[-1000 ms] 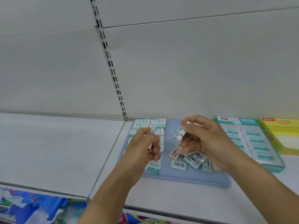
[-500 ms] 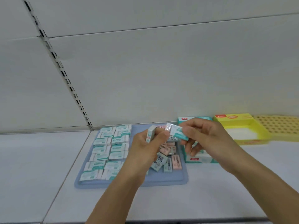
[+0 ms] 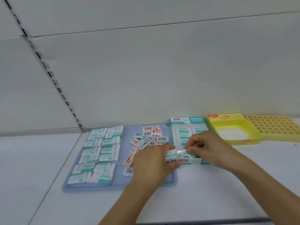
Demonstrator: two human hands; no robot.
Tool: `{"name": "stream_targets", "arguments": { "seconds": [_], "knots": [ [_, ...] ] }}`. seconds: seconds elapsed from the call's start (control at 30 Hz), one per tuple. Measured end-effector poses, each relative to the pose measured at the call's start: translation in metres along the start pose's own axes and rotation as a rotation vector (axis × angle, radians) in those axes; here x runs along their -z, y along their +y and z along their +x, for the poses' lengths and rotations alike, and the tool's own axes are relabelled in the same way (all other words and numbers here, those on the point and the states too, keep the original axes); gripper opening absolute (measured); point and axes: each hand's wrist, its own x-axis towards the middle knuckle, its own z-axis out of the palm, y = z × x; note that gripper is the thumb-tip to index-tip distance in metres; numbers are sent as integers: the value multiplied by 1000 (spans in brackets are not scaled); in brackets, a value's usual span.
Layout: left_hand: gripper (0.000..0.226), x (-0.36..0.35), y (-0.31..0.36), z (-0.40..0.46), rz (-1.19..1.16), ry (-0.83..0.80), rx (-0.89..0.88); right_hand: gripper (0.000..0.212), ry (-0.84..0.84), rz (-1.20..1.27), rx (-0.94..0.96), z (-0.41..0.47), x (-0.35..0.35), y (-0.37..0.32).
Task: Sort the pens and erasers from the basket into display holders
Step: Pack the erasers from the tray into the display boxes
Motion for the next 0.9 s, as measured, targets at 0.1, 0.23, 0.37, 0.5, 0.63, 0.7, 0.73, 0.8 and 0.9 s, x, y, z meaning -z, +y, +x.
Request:
{"name": "stream_targets", "arguments": {
  "seconds": [0.1, 0.23, 0.37, 0.5, 0.63, 0.7, 0.73, 0.8, 0.9],
  "knots": [
    [46, -4, -1, 3, 23, 17, 12, 11, 10, -30, 10, -1, -2, 0],
    [44, -8, -1, 5, 36, 26, 9, 9, 32, -125, 69, -1, -5, -3],
    [49, -7, 1, 4, -1, 9, 28, 12, -3, -133, 12, 4, -6, -3],
    [70, -2, 6, 0, -124, 49, 61, 16, 92, -27, 64, -1, -5, -9],
    [78, 2, 12, 1, -126, 66, 12, 14, -9, 522, 90, -16, 1, -34],
    [74, 3, 14, 1, -214, 33, -55, 4, -40, 605, 102, -19, 2, -38],
    [68, 3, 14, 1, -350, 9, -64, 4, -19, 620, 93, -18, 3, -37],
    [49, 6, 11, 3, -770, -75, 25, 7, 50, 632, 82, -18, 8, -31],
    [15, 15, 7, 5, -1202, -141, 176, 12, 132, 671, 126, -22, 16, -24]
  ]
}}
